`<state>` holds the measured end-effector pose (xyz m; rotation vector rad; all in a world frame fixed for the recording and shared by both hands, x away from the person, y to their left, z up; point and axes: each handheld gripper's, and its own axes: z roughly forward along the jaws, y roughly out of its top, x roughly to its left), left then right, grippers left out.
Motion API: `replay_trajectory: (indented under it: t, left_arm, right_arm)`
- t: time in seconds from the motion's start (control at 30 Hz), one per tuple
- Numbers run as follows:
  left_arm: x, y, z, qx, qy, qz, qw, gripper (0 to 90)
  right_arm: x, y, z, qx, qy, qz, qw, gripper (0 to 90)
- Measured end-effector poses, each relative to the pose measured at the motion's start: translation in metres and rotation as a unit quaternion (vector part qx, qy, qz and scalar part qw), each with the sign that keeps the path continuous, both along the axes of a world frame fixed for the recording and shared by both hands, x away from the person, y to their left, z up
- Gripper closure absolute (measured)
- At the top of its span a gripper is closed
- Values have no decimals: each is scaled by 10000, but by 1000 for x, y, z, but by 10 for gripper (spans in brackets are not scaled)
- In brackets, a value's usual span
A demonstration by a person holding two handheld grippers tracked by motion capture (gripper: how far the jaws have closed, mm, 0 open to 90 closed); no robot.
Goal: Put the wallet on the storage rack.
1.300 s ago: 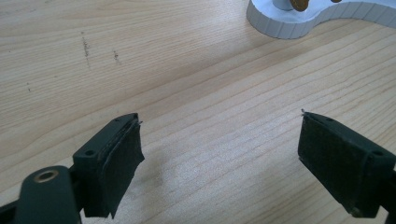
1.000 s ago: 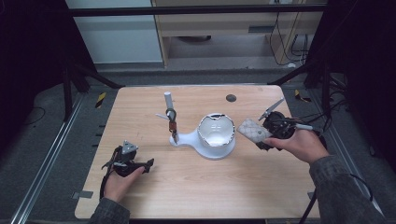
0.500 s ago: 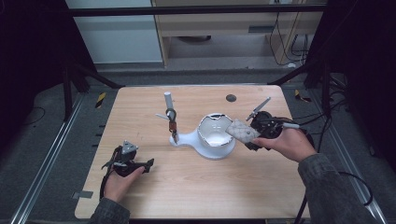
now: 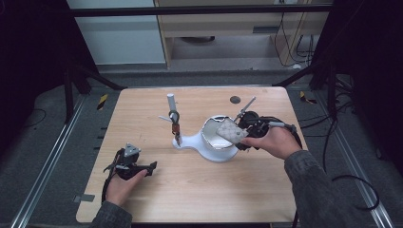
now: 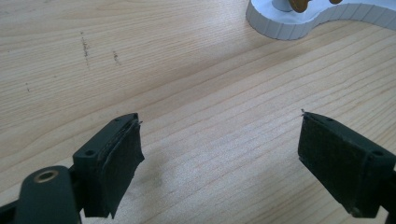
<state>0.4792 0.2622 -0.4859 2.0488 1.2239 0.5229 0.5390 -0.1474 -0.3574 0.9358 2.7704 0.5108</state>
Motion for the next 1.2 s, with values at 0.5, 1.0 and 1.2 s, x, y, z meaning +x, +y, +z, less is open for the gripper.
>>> replay_trajectory:
  t: [0.5, 1.0, 1.2]
  left_arm:
    - [0, -1, 0, -13, -2, -16, 10000, 132]
    - [0, -1, 0, -8, -4, -40, 10000, 132]
    - [0, -1, 1, -8, -8, -40, 10000, 132]
  right_arm:
    - [10, 19, -8, -40, 94, 97, 9999, 309]
    - [12, 28, -15, -92, 164, 116, 9998, 308]
    - [13, 31, -17, -119, 201, 76, 9997, 307]
